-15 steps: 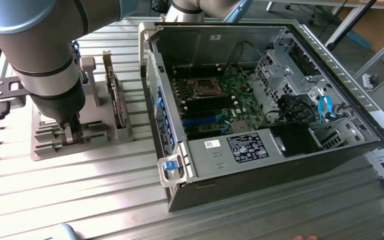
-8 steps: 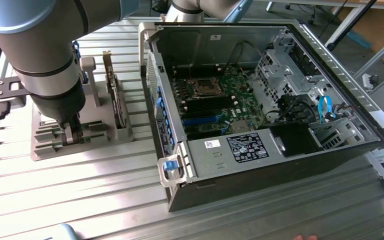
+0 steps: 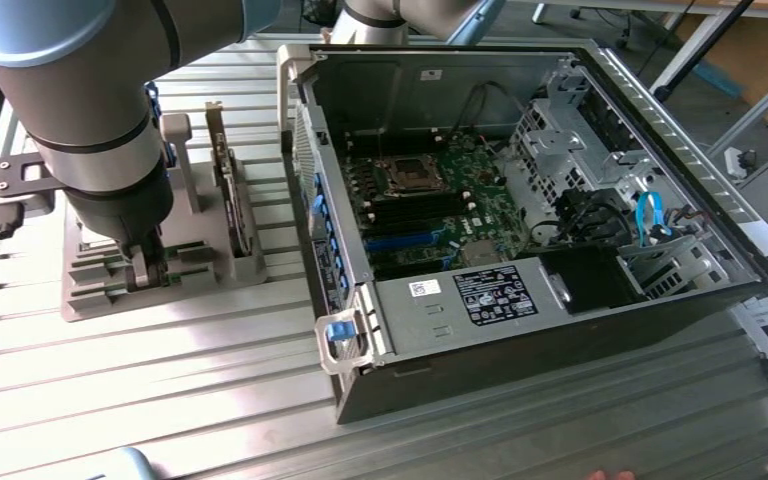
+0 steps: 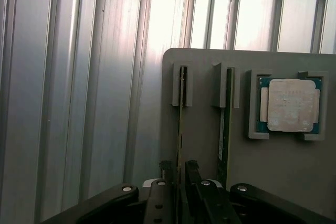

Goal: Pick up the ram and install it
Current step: 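Pick up the ram and move it above insertion slot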

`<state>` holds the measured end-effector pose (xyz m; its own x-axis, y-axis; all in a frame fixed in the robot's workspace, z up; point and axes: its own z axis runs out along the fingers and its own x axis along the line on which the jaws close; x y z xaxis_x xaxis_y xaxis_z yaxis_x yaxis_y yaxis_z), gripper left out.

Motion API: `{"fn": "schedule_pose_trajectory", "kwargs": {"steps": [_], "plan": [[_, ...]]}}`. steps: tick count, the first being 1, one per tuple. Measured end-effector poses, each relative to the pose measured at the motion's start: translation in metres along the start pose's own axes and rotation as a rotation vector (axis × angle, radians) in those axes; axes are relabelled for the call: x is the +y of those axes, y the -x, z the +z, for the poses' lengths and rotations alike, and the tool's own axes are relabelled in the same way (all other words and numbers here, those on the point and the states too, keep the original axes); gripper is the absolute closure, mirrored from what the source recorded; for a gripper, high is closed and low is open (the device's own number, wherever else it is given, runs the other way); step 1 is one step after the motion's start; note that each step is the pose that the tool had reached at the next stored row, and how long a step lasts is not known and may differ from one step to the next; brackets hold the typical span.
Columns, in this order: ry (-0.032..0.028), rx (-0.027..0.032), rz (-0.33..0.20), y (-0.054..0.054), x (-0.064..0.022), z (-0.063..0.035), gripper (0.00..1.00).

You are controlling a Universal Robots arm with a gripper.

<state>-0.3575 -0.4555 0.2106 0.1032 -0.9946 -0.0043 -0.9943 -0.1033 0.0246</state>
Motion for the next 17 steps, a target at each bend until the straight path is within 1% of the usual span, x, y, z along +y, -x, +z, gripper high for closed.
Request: {"fn": "schedule_pose_trajectory", "kwargs": {"steps": [17], "plan": [[0.0, -0.0002, 0.008, 0.0, 0.0, 0.0001, 0.76]]}}
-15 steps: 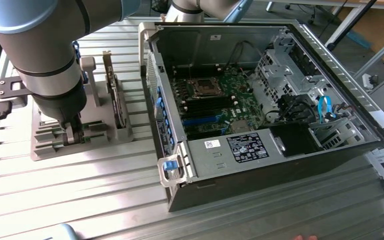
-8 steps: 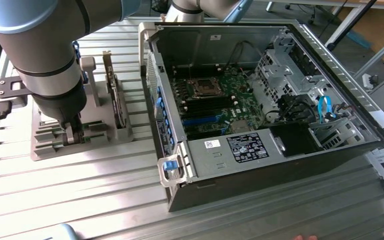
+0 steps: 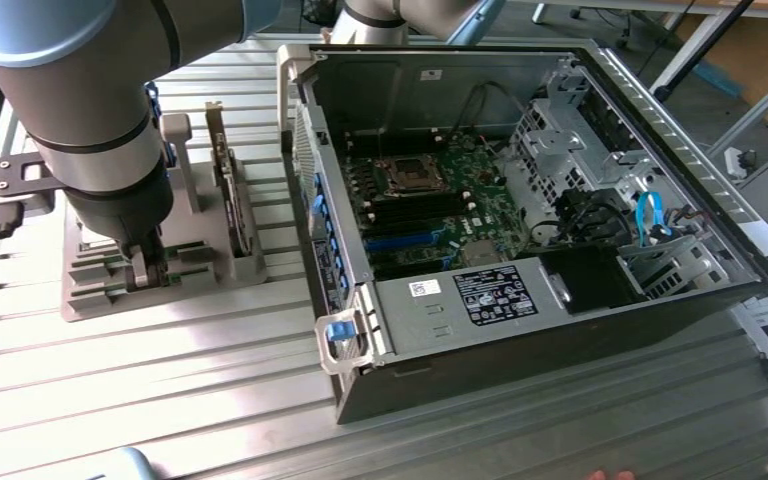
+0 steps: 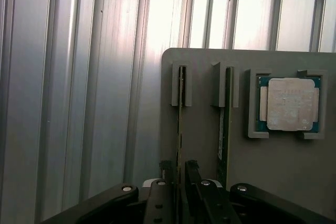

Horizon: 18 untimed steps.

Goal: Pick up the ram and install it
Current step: 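Pick up the ram and move it above insertion slot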

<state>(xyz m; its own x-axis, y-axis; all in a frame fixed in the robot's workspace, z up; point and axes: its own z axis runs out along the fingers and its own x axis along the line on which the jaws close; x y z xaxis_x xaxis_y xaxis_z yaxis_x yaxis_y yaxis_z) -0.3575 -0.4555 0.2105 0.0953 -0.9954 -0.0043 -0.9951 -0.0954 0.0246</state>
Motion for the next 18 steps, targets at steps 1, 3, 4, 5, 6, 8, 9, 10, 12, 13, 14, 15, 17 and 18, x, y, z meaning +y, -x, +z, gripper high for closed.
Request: {"fn": "schedule_pose_trajectory", "kwargs": {"steps": [1, 3, 4, 5, 6, 8, 9, 10, 12, 13, 14, 15, 17, 18], "plan": [[0.0, 0.0, 0.0, 0.0, 0.0, 0.0, 0.76], [0.0, 0.0, 0.0, 0.0, 0.0, 0.0, 0.78], [0.0, 0.0, 0.0, 0.0, 0.0, 0.0, 0.84], [0.0, -0.0001, 0.0, 0.0, 0.0, 0.0, 0.88], [0.0, 0.0, 0.0, 0.0, 0.0, 0.0, 0.88], [0.0, 0.0, 0.0, 0.0, 0.0, 0.0, 0.88], [0.0, 0.0, 0.0, 0.0, 0.0, 0.0, 0.88], [0.0, 0.0, 0.0, 0.0, 0.0, 0.0, 0.88], [-0.0001, 0.0, 0.0, 0.0, 0.0, 0.0, 0.88], [-0.0001, 0.0, 0.0, 0.0, 0.0, 0.0, 0.88], [0.0, 0.0, 0.0, 0.0, 0.0, 0.0, 0.88], [-0.0002, -0.0001, 0.0, 0.0, 0.0, -0.0002, 0.88], [0.0, 0.0, 0.0, 0.0, 0.0, -0.0008, 0.88], [-0.0001, -0.0001, 0.0, 0.0, 0.0, -0.001, 0.88]]}}
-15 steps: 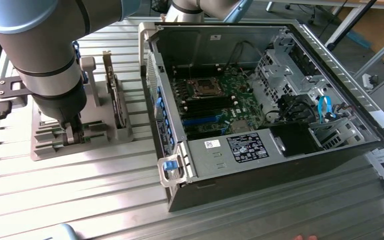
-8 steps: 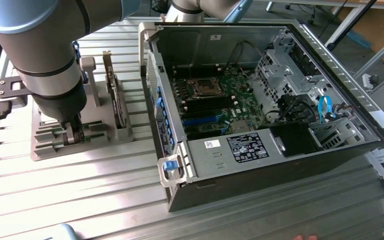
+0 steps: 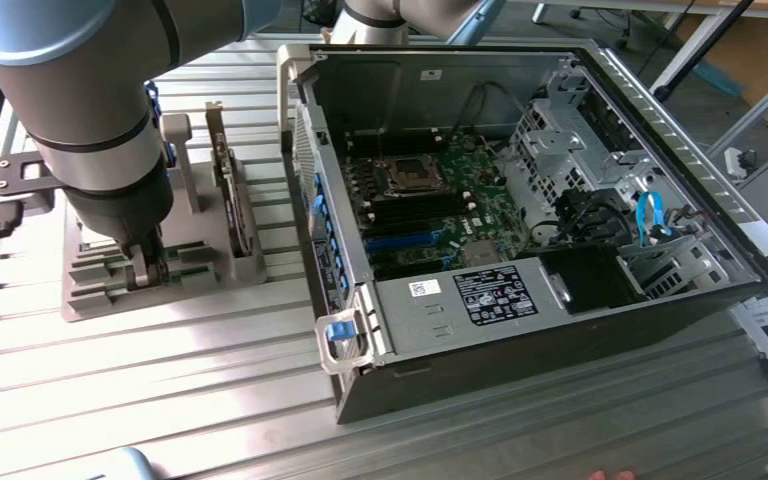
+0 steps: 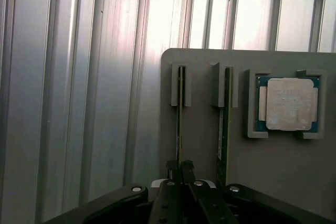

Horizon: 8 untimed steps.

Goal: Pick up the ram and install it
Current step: 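Pick up the ram and move it above insertion slot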

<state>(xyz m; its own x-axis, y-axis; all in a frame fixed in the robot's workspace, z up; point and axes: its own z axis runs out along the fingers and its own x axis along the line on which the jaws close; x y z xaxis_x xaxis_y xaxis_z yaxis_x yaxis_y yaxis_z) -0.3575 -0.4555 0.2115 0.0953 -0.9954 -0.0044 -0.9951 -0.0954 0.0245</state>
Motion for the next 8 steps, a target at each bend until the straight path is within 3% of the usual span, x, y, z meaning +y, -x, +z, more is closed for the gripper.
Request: {"fn": "schedule_pose_trajectory", "kwargs": {"steps": [8], "plan": [[0.0001, 0.0001, 0.0, 0.0, 0.0001, -0.0037, 0.88]]}}
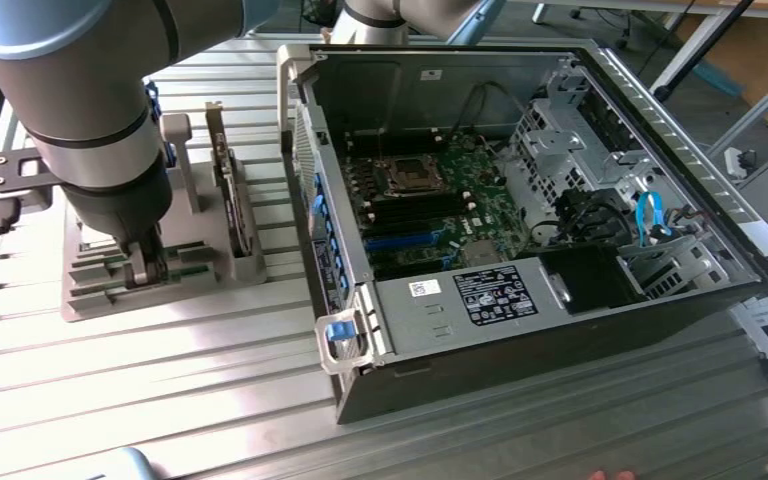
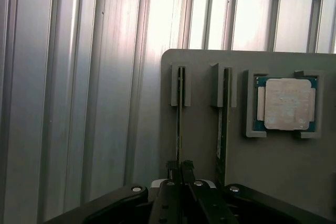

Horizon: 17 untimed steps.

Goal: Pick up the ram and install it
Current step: 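Pick up the ram and move it above insertion slot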

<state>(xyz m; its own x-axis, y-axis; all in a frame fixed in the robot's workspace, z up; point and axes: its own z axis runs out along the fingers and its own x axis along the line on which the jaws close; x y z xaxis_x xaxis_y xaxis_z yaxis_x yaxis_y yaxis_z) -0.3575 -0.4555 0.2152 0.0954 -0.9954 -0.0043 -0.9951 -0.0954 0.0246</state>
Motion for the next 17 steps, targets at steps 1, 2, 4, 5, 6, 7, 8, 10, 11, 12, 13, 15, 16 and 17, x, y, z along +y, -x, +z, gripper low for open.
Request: {"fn": "schedule_pose_trajectory", "kwargs": {"steps": [1, 2, 4, 5, 6, 7, 8, 10, 11, 12, 13, 15, 16, 17], "plan": [[0.0, 0.0, 0.0, 0.0, 0.0, -0.0008, 0.88], [0.0, 0.0, 0.0, 0.0, 0.0, -0.0017, 0.88], [0.0, 0.0, 0.0, 0.0, 0.0001, -0.0035, 0.88], [0.0, -0.0001, 0.0, 0.0, 0.0001, -0.0046, 0.88], [0.0, 0.0, 0.0, 0.0, 0.0001, -0.0057, 0.88], [-0.0001, -0.0001, 0.0, 0.0, 0.0001, -0.007, 0.88], [-0.0001, 0.0, 0.0, 0.0, 0.0002, -0.0084, 0.88], [0.0, 0.0, 0.0, 0.0, 0.0003, -0.0117, 0.88], [0.0, 0.0, 0.0, 0.0, 0.0003, -0.0148, 0.88], [0.0, 0.0, 0.0, 0.0, 0.0004, -0.0167, 0.88], [0.0, 0.0, 0.0, 0.0, 0.0004, -0.0182, 0.88], [0.0, 0.0, 0.0, 0.0, 0.0005, -0.0206, 0.88], [0.0, -0.0001, 0.0, 0.0, 0.0005, -0.0219, 0.88], [0.0, 0.0, 0.0, 0.0, 0.0005, -0.0233, 0.88]]}}
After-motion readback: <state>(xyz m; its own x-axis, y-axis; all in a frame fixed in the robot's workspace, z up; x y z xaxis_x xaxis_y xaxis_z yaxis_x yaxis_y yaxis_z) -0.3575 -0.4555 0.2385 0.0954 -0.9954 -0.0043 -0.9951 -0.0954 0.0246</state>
